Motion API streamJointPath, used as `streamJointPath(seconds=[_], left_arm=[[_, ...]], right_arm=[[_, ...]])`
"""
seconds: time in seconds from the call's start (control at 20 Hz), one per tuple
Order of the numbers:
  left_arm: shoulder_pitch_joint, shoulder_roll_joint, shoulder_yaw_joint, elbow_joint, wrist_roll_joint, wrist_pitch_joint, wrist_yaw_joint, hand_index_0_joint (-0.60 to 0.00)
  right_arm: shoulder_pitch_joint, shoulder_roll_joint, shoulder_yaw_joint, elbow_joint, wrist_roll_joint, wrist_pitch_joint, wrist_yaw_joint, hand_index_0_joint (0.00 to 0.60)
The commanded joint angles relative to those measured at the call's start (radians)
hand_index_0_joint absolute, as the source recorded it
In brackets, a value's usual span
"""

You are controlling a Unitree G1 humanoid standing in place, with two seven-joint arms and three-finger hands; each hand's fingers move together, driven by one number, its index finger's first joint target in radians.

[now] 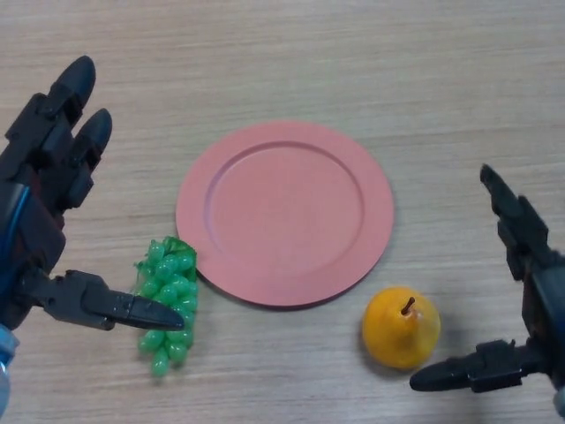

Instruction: Pick up the yellow pear and place it on the plate

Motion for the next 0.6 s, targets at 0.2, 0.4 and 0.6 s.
streamJointPath(seconds=[0.2, 0.4, 0.6], left_arm=[[-0.017, 0.017, 0.046, -0.047, 0.009, -0.185, 0.036, 0.000], [-0.012, 0.015, 0.059, -0.043, 0.000, -0.216, 0.045, 0.000], [-0.003, 0.026, 0.078, -0.065, 0.016, -0.177, 0.009, 0.000]], right_arm=[[-0.021, 0.002, 0.048, 0.097, -0.007, -0.251, -0.152, 0.000], [-0.043, 0.002, 0.107, 0.235, -0.056, -0.310, -0.257, 0.000], [-0.080, 0.002, 0.144, 0.342, -0.085, -0.334, -0.332, 0.000]])
